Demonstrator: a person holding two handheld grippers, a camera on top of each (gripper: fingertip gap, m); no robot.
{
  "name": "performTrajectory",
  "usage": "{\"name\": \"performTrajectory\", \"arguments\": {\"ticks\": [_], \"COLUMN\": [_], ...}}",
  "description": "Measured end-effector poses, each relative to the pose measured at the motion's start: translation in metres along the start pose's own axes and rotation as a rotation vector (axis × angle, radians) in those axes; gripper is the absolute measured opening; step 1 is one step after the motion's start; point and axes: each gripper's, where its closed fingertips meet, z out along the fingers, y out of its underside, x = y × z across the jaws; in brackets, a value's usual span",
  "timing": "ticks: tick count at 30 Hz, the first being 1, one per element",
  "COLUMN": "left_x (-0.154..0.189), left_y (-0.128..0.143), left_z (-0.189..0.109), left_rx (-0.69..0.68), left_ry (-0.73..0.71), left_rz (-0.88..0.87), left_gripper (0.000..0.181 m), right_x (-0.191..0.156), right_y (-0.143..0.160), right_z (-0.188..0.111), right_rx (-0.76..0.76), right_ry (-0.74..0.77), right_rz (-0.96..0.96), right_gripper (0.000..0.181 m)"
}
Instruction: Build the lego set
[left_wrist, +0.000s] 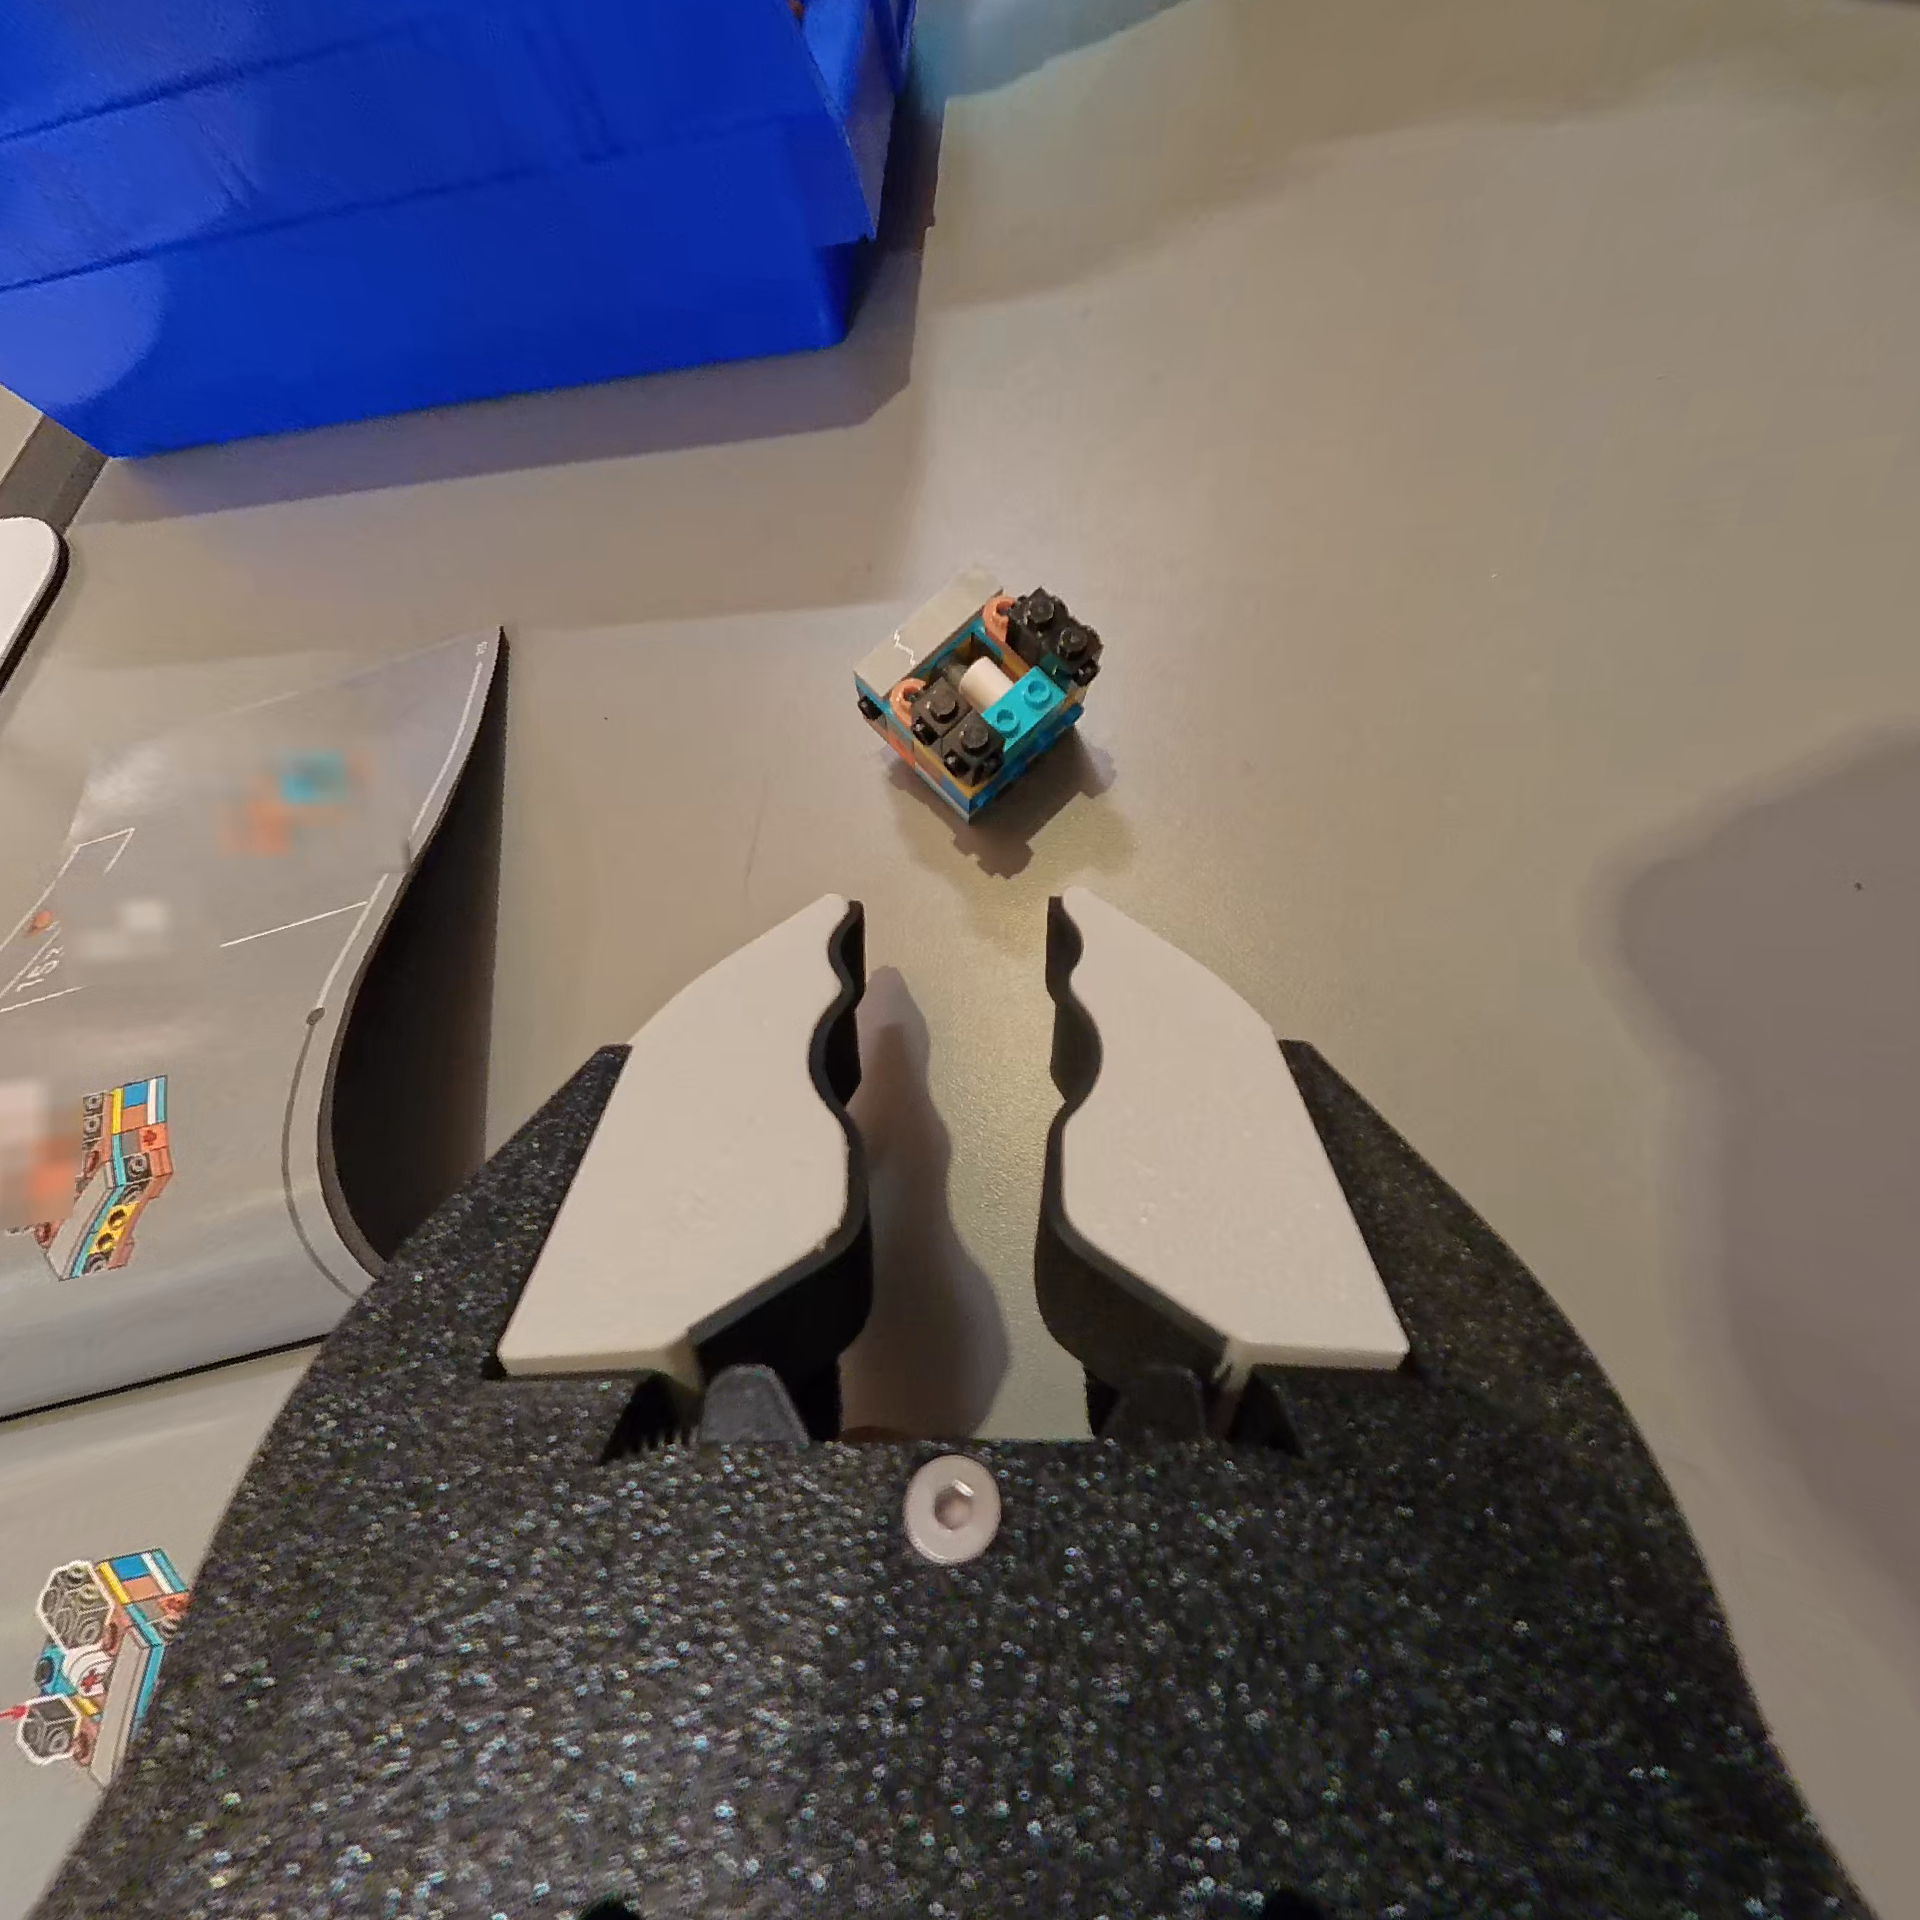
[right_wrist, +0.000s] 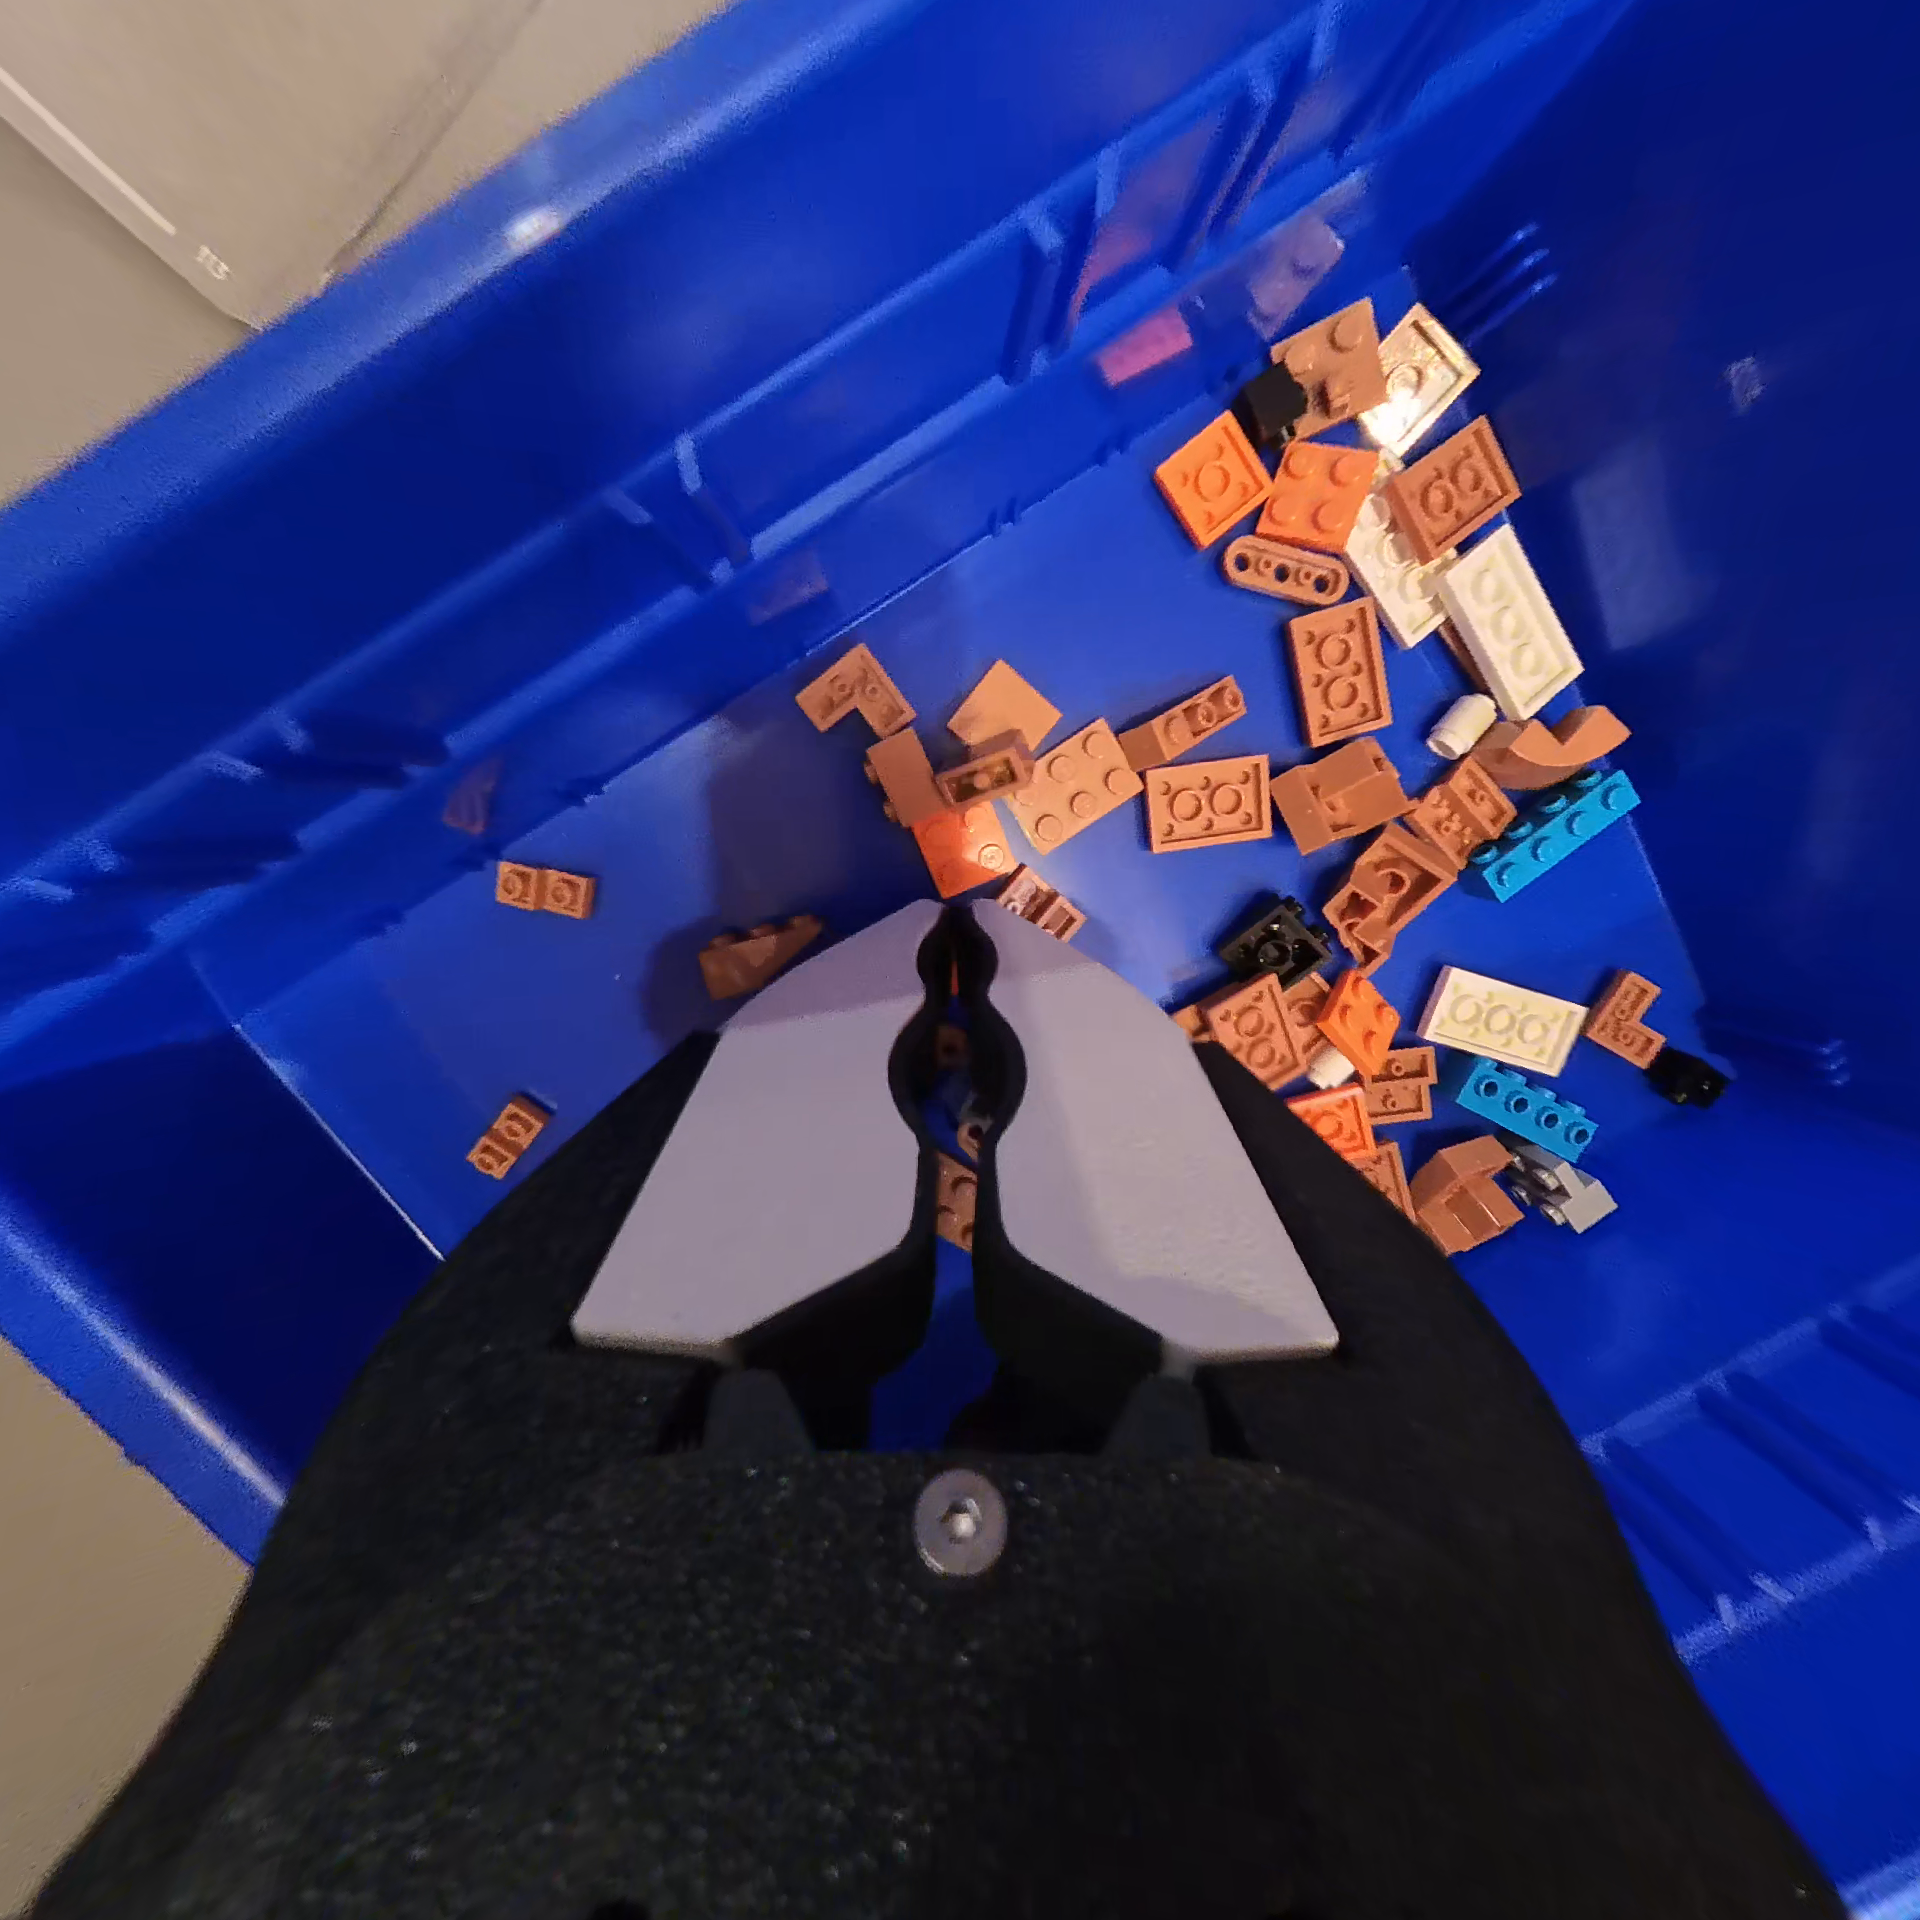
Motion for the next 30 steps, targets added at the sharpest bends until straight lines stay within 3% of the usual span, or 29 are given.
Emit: {"name": "performTrajectory", "arguments": {"ticks": [12, 24, 30], "left_x": [0.001, 0.001, 0.001], "left_y": [0.0, 0.001, 0.001], "left_z": [0.0, 0.001, 0.001], "left_rx": [-0.003, -0.006, -0.008], "left_ry": [-0.001, -0.001, 0.0], "left_rz": [0.005, 0.011, 0.012], "left_gripper": [0.033, 0.033, 0.033], "right_x": [0.005, 0.006, 0.009], "right_y": [0.005, 0.01, 0.007], "right_z": [-0.011, 0.008, 0.013], "right_rx": [-0.007, -0.089, -0.102], "right_ry": [0.034, 0.082, 0.087], "right_rz": [0.0, -0.297, -0.319], "right_gripper": [0.0, 0.039, 0.019]}}
